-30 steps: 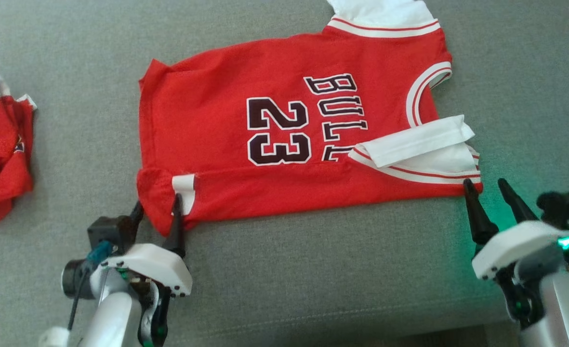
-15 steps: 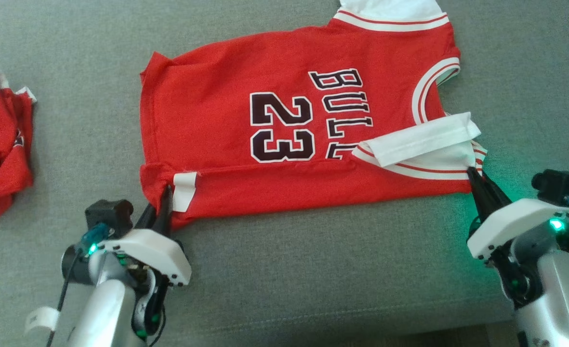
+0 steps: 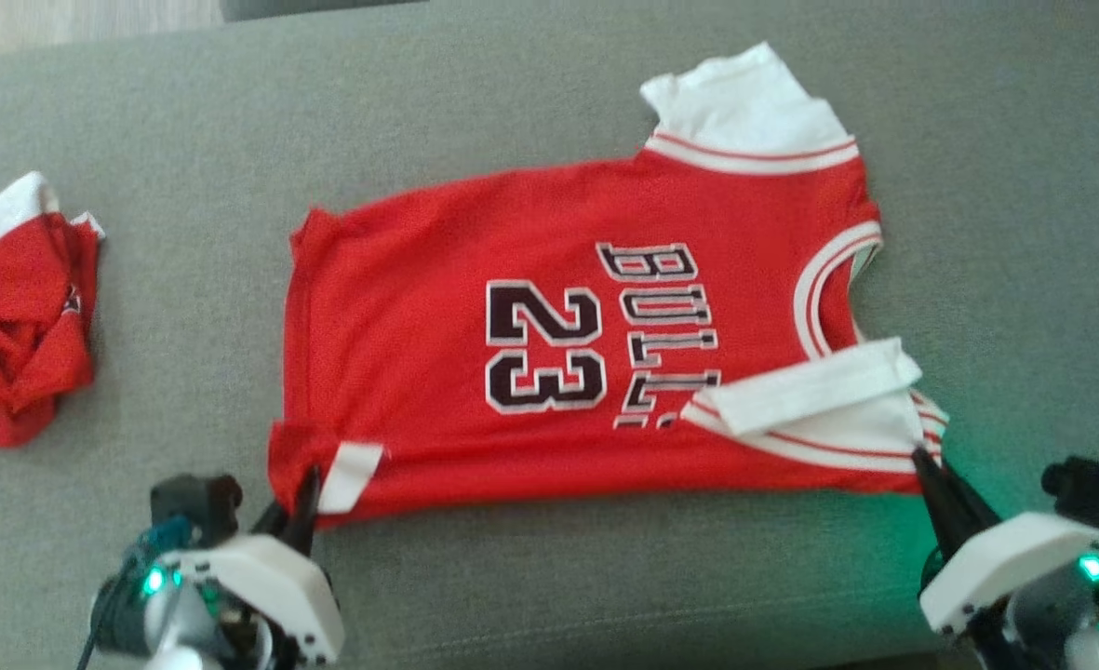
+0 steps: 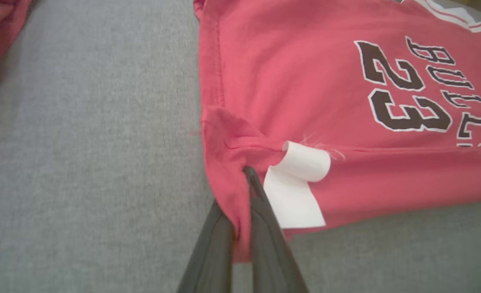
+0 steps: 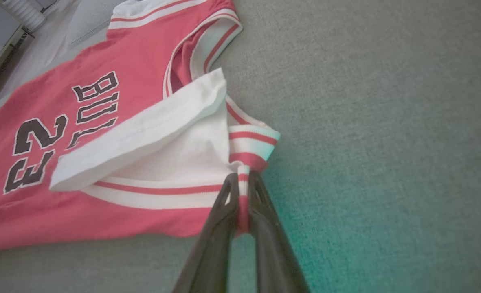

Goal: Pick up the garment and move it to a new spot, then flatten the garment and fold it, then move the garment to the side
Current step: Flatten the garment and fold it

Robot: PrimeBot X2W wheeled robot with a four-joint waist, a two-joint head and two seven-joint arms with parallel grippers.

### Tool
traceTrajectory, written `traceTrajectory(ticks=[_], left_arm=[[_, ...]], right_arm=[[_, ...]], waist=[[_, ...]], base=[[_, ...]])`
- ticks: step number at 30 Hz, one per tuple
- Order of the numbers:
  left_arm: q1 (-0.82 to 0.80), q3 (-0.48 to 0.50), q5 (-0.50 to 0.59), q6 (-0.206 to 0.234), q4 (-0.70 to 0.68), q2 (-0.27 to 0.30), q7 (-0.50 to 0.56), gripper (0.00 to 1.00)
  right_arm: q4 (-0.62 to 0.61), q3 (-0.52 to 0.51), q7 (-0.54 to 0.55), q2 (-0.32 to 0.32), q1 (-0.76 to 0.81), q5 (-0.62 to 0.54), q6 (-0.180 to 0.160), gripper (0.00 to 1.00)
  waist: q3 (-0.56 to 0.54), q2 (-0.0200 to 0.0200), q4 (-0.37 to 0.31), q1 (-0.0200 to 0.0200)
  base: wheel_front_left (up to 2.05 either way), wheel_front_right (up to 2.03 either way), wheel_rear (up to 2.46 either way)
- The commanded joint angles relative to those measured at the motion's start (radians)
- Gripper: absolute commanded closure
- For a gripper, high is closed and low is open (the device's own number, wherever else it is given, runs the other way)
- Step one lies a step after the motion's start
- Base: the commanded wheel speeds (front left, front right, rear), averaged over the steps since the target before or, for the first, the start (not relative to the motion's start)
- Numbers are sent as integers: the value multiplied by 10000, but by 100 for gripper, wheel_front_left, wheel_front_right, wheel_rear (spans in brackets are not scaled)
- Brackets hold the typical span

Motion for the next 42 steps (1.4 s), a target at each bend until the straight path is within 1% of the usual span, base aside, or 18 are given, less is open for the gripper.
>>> traceTrajectory(ticks=[1, 2, 3, 4, 7, 12, 15, 19, 20, 22, 29, 32, 35, 38, 42], left_arm=[[-48, 396, -85, 124, -425, 186, 55, 100], [46, 390, -135, 154, -479, 140, 76, 58], [134, 346, -168, 167, -482, 104, 144, 0], [188, 328, -215, 193, -503, 34, 139, 0], [210, 366, -63, 415, -601, -95, -333, 0], [-14, 474, 709, 959, -935, -109, -1740, 0], [-216, 467, 1151, 1183, -1179, -29, -2357, 0], [-450, 474, 1586, 1455, -1733, 49, -2873, 0], [-450, 474, 1586, 1455, -1733, 49, -2873, 0], [-553, 511, 1739, 1616, -2021, 70, -3028, 0], [-599, 462, 1803, 1734, -2162, 57, -2990, 0], [-619, 441, 1778, 1761, -2134, 34, -2989, 0], [-870, 331, 1658, 1607, -2028, 3, -2889, 0], [-1624, 175, 1512, 1278, -1631, 3, -2707, 0], [-3129, 8, 1172, 679, -377, 11, -2089, 0]], right_arm=[[-461, 38, -7, -96, 3, -99, 33, 73], [-532, 19, -2, -70, 79, -147, 33, 7], [-633, 29, -83, -58, 111, -216, 33, 0], [-759, 56, -216, -40, 109, -294, 33, 0], [-1229, 220, -785, -94, 24, -832, 33, 0], [-2056, 498, -1836, -243, -302, -1605, 33, 0], [-2520, 674, -2223, -257, -507, -1857, 33, 0], [-3007, 890, -2368, -272, -729, -2030, 33, 0], [-3007, 890, -2368, -272, -729, -2030, 33, 0], [-3241, 1031, -2313, -264, -857, -2034, 33, 0], [-3273, 1165, -2211, -218, -916, -1966, 33, 0], [-3261, 1153, -2214, -192, -922, -1955, 33, 0], [-3256, 1098, -2218, -173, -978, -1929, 33, 0], [-3263, 1095, -2203, -142, -1088, -1883, 33, 0], [-3188, 1197, -2191, -106, -1274, -1780, 33, 0]], waist=[[-100, -1, -38, 0], [-151, -1, -43, 0], [-191, -1, -49, 0], [-223, -1, -55, 0], [-323, -1, -84, 0], [-475, -1, -115, 0], [-565, -1, -135, 0], [-630, -1, -163, 0], [-630, -1, -163, 0], [-617, -1, -177, 0], [-557, -1, -135, 0], [-493, -1, -115, 0], [-309, -1, -73, 0], [4, -1, -35, 0], [484, -1, -92, 0]], base=[[0, 0, 0], [0, 0, 0], [0, 0, 0], [0, 0, 0], [0, 0, 0], [0, 0, 0], [0, 0, 0], [0, 0, 0], [0, 0, 0], [0, 0, 0], [0, 0, 0], [0, 0, 0], [0, 0, 0], [0, 0, 0], [0, 0, 0]])
